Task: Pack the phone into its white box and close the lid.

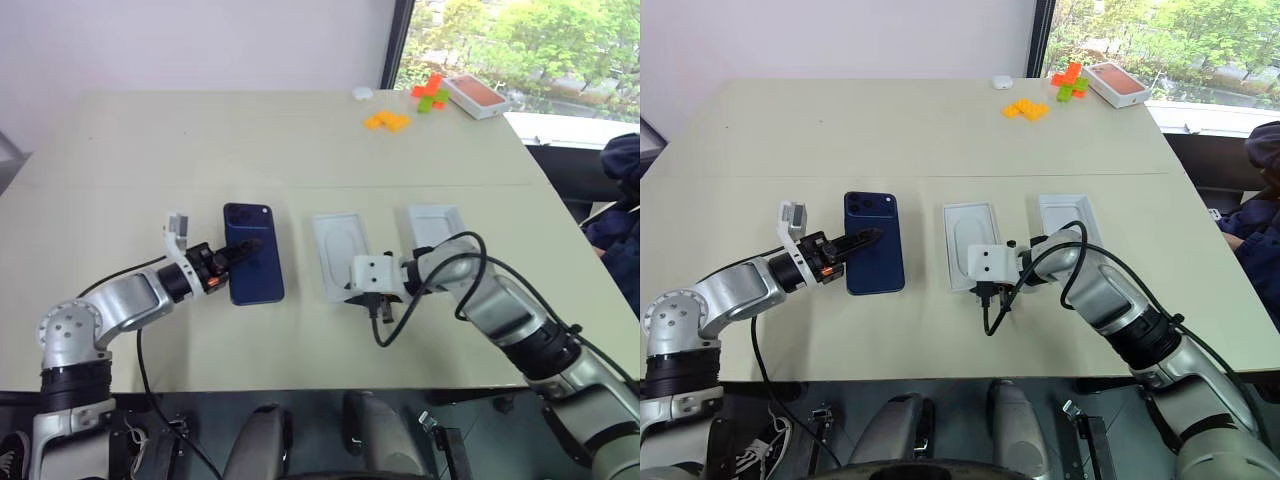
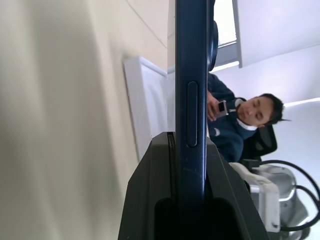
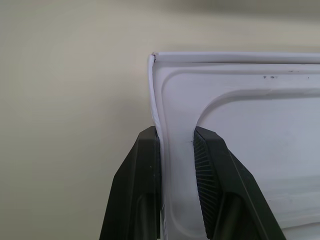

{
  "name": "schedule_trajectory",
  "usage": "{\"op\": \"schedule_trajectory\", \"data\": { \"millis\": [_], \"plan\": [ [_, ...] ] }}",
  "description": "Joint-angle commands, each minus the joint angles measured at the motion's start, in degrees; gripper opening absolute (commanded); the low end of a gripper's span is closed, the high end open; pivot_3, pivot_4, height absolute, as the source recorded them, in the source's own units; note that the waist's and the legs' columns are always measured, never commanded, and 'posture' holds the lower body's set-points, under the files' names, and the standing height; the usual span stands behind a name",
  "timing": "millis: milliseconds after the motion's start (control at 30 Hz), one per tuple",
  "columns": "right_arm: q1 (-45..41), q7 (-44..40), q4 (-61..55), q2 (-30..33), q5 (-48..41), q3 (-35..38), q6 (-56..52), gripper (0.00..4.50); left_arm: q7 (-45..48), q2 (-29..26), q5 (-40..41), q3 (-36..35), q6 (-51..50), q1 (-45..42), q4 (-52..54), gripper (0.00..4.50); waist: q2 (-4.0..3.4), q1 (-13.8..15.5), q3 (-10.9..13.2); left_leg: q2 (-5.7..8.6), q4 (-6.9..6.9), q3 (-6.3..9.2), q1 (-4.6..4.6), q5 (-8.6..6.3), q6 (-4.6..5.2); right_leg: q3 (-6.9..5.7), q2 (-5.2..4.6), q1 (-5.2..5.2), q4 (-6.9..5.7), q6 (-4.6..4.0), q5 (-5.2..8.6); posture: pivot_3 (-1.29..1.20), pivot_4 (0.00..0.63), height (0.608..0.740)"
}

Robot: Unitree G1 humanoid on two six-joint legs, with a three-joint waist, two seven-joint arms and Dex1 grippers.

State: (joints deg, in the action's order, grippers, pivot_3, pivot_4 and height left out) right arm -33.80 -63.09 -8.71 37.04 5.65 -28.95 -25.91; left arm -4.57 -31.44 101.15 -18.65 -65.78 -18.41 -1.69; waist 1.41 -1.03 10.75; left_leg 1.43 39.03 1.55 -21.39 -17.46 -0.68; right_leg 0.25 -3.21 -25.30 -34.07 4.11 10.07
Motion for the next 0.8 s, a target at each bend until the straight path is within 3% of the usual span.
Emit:
{"op": "schedule_trajectory", "data": {
  "millis": [33, 433, 700, 733, 800],
  "plan": [
    [-1.0, 0.9, 0.6, -2.4, 1.4, -1.4, -0.1, 0.45, 0.8, -1.2, 1.5, 0.2, 0.5, -1.8, 1.1, 0.00, 0.00, 0.0, 0.0, -0.01, 0.00, 0.00, 0.00, 0.00, 0.00, 0.00, 0.01, -0.01, -0.01, 0.00, 0.00, 0.00, 0.150, 0.740],
    [-2.4, 2.4, 1.6, -9.0, 2.7, -1.7, -4.7, 0.45, 2.7, -1.9, 0.4, -0.1, 1.1, -2.1, -1.0, 0.00, -0.01, 0.2, 0.0, 0.00, -0.02, 0.00, -0.03, 0.01, -0.01, -0.01, 0.02, -0.04, -0.01, -0.02, 0.00, 0.00, 0.150, 0.740],
    [-3.3, 1.9, 0.0, -10.1, 0.6, -0.2, -9.9, 4.13, 4.5, -2.1, -1.5, 0.1, 0.9, -2.7, -2.5, 0.00, -0.02, 0.3, 0.0, 0.03, -0.03, 0.00, -0.04, 0.00, -0.01, -0.01, 0.00, -0.04, 0.00, -0.02, 0.00, 0.00, 0.150, 0.740],
    [-3.2, 1.3, -0.7, -10.0, -0.2, -0.2, -11.1, 4.48, 4.8, -2.1, -1.8, 0.1, 0.8, -2.8, -2.7, 0.00, -0.02, 0.3, 0.0, 0.03, -0.03, 0.00, -0.04, 0.00, -0.01, -0.01, 0.00, -0.04, 0.00, -0.02, 0.00, 0.00, 0.150, 0.740],
    [-3.0, 0.5, -1.8, -9.3, -0.4, -0.9, -11.9, 4.48, 5.1, -2.1, -2.2, 0.1, 0.7, -3.0, -2.9, 0.00, -0.03, 0.3, 0.0, 0.03, -0.04, 0.01, -0.06, 0.00, -0.01, -0.02, 0.00, -0.05, 0.00, -0.03, 0.00, 0.00, 0.150, 0.740]
  ]
}}
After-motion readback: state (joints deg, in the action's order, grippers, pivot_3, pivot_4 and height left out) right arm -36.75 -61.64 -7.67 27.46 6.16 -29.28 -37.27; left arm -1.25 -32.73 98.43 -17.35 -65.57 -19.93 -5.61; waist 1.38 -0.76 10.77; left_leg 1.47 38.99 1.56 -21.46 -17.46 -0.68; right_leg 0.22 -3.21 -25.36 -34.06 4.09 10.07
